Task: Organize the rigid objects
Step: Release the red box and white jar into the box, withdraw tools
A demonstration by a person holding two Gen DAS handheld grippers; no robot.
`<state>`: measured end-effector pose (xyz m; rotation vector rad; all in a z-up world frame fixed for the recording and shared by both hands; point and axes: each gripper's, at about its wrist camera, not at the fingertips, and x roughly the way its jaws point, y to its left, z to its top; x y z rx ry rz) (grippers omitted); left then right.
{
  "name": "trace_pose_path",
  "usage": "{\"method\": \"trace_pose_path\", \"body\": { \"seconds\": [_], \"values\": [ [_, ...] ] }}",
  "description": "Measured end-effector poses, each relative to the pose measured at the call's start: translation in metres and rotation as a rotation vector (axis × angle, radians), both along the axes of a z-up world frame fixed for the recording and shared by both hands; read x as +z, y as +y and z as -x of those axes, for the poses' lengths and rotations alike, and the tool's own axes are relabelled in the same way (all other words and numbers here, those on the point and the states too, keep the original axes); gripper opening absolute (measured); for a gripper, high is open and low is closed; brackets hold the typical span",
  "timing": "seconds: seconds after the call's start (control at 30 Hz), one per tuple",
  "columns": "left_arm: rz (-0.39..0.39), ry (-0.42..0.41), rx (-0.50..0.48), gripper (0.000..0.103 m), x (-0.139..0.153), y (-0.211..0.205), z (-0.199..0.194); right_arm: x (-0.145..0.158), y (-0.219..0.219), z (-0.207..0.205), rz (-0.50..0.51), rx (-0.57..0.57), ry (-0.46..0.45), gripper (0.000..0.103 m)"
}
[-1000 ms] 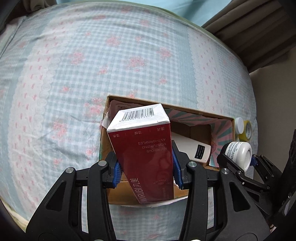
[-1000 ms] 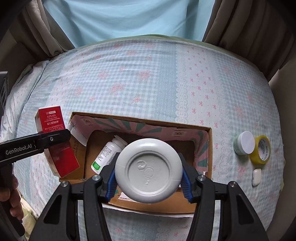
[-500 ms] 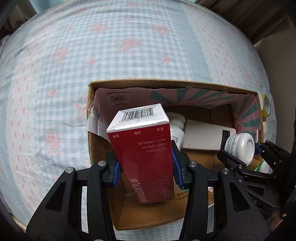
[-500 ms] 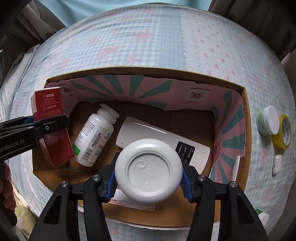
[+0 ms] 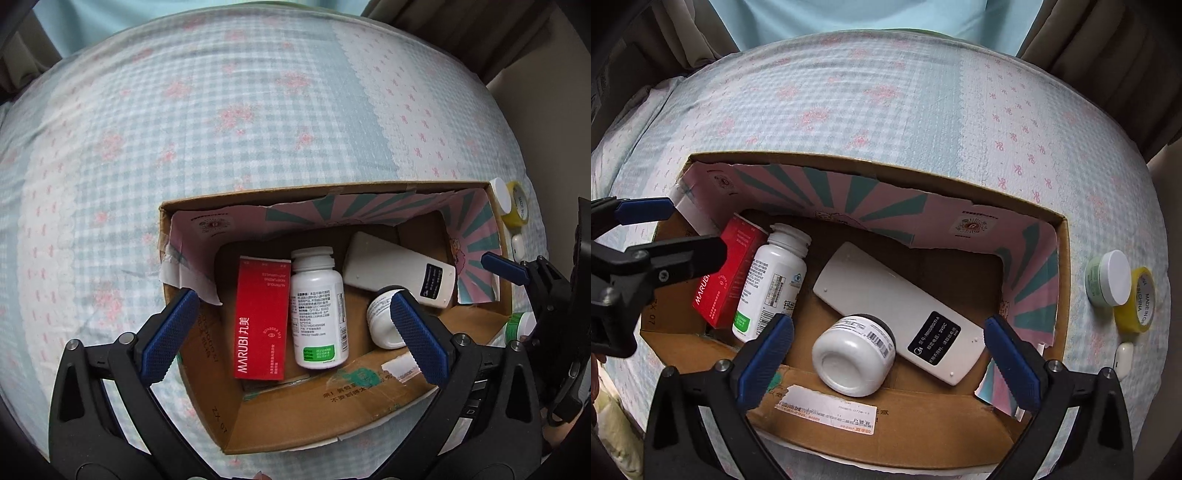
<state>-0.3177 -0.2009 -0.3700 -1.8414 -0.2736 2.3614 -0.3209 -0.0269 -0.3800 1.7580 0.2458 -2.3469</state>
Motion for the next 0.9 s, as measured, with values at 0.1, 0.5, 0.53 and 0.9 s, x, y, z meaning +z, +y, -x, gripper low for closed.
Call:
{"method": "trace_pose_path", "body": {
  "seconds": [0.1, 0.5, 0.53, 0.9],
  "values": [
    [-0.001, 0.003, 0.010, 0.103, 0.002, -0.001, -0.003, 0.001, 0.003, -0.003, 0.002, 0.000, -0.003, 0.103],
    [0.045, 0.035, 0.025, 0.103, 0.024, 0.004, -0.024, 0.019, 0.014, -0.015, 0.023, 0.008, 0.031, 0.103],
    [0.049, 0.039, 0.027, 0.103, 0.027, 0.005, -0.026, 0.021, 0.015, -0.017, 0.024, 0.009, 0.035, 0.103],
    [0.154, 0.125, 0.061, 0.103, 0.070, 0.021, -0.059, 0.059, 0.037, -0.033, 0.091, 0.003, 0.074, 0.103]
  ]
}}
